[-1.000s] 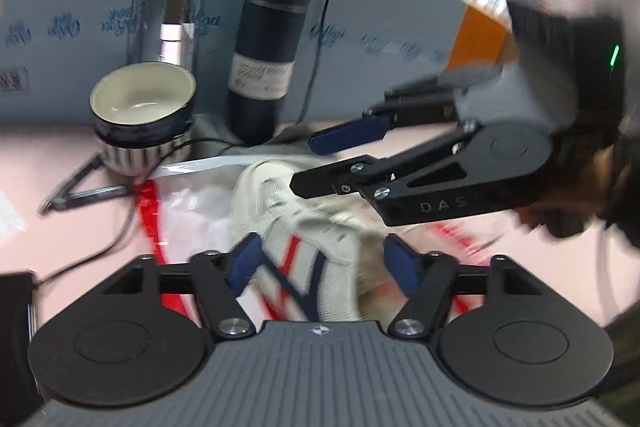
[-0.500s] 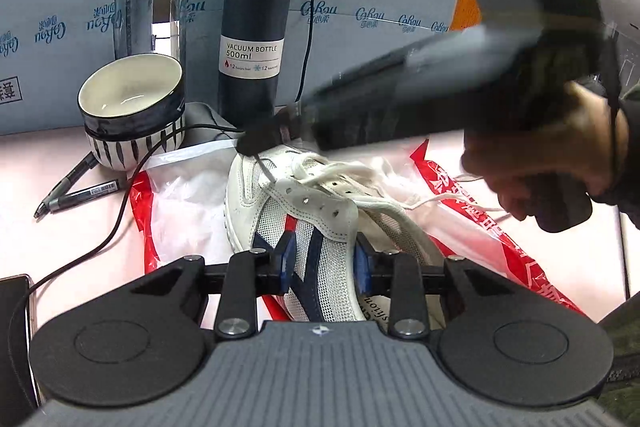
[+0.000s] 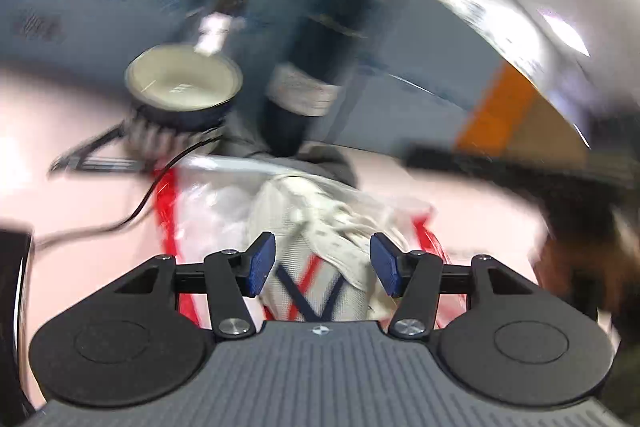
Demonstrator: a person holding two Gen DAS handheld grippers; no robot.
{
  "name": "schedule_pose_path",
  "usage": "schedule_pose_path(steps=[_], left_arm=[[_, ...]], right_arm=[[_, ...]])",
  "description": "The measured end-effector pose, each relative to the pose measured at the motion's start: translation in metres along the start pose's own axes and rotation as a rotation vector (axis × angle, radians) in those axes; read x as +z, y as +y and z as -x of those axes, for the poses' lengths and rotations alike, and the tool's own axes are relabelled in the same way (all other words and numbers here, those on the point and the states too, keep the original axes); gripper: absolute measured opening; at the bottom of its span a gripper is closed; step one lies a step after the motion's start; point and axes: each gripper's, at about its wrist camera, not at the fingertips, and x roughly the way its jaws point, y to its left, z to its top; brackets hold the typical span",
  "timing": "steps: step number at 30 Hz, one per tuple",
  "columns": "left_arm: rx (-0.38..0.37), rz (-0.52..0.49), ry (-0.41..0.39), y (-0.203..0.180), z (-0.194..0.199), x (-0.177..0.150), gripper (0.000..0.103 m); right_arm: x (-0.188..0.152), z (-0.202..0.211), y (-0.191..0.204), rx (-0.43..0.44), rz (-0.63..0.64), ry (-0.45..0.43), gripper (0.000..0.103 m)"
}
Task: Lace up shoes with both hands
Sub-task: 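Lift both open grippers away from the sneaker and reposition over it, then pinch a lace end with the left gripper while the right gripper hovers over the sneaker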
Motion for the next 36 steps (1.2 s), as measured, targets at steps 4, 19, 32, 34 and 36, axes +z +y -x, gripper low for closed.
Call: schedule_pose_path(steps=[4, 19, 32, 34, 36], left_arm=[[0.041, 0.131, -0.029, 0.011, -0.017, 0.004, 0.049], [0.069, 0.118, -0.068, 0.010, -0.038, 0.006, 0.002], [0.026, 0.167, -0.035, 0.021, -0.036, 0.014, 0.002], [0.015, 0.159, -0.038, 0.020, -0.034, 0.015, 0.002], [0.009, 0.151, -0.035, 0.021, -0.034, 0.016, 0.001]], right_arm=[[-0.018, 0.011, 0.003, -0.011, -0.004, 0.026, 0.045], [-0.063, 0.009, 0.035, -0.066, -0.020, 0.088, 0.048], [-0.053, -0.027, 0.019, -0.174, -0.064, 0.252, 0.048], [-0.054, -0.033, 0.020, -0.187, -0.074, 0.275, 0.037], [-0.057, -0.033, 0.021, -0.207, -0.094, 0.260, 0.032]])
